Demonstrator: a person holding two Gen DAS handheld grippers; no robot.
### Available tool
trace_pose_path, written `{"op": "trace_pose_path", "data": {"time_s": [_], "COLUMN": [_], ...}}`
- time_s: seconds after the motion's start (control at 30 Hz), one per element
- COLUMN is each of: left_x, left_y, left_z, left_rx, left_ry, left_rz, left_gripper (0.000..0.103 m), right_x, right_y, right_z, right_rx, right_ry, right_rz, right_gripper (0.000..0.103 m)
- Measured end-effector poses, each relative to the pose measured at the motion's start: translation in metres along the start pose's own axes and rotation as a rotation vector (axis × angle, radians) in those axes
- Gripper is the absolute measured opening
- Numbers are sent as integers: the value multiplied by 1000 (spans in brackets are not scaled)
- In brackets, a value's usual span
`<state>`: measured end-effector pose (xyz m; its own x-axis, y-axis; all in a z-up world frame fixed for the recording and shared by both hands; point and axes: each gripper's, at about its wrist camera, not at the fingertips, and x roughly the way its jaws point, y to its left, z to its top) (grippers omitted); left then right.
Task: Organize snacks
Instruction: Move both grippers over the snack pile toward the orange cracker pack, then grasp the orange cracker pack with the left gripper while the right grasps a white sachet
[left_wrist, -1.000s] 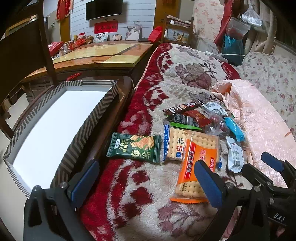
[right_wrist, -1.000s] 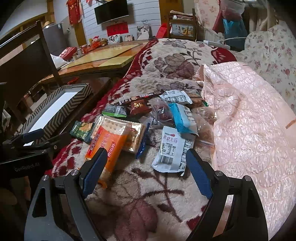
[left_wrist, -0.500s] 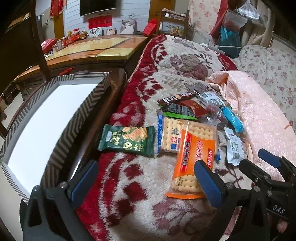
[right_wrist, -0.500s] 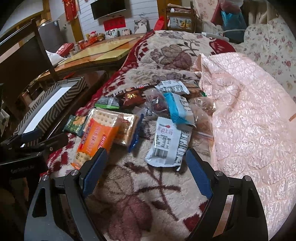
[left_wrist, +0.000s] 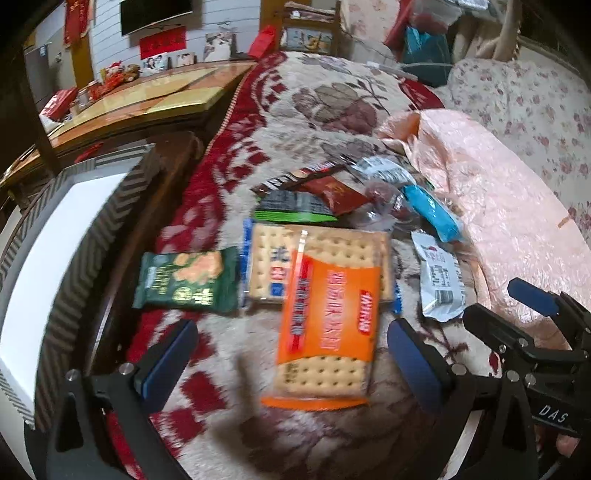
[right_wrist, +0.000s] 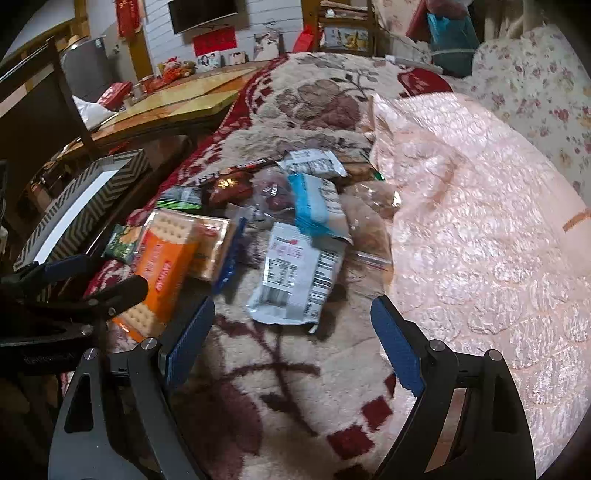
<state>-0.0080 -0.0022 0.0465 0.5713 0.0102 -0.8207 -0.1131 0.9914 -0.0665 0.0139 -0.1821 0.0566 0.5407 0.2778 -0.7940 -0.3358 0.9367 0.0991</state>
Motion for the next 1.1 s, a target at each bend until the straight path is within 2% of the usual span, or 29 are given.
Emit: {"op": "trace_pose_path", "data": {"time_s": [0.23,0.37,0.47,0.57,0.63,0.67,0.7,0.77,0.83,0.9,1.1], "left_x": [9,15,18,22,26,27,28,30,34,34,26], "left_y": [-1,0,-3,-6,-7,-7,-7,-6,-4,-3,8], "left_z": [-1,-1,0,2,4,4,5,4,2,0,-3], "left_rx": [-3,-7,-6,4,1,-3,-7,-14,-24,-20,-39], "left_ry": [20,33,37,37,53,59,63,74,101,100,97], "left_rz": [12,17,14,19,14,10,4,-4,-31,-22,-44], "left_gripper": [103,103,103,103,103,103,100,87,66,57,56], "right_x": [22,37,49,55,58,60,62,66,67,67,52], "right_y": [-18,-27,-27,-25,-23,-21,-20,-17,-18,-18,-19], "right_z": [8,16,20,23,26,27,28,28,26,23,19], "right_rx": [82,158,166,170,155,140,127,92,71,62,41], "right_ry": [57,82,116,111,117,125,130,149,154,158,143], "right_rz": [-6,28,27,65,61,67,71,73,74,86,122], "right_gripper": [87,87,87,86,80,73,67,57,54,51,51]}}
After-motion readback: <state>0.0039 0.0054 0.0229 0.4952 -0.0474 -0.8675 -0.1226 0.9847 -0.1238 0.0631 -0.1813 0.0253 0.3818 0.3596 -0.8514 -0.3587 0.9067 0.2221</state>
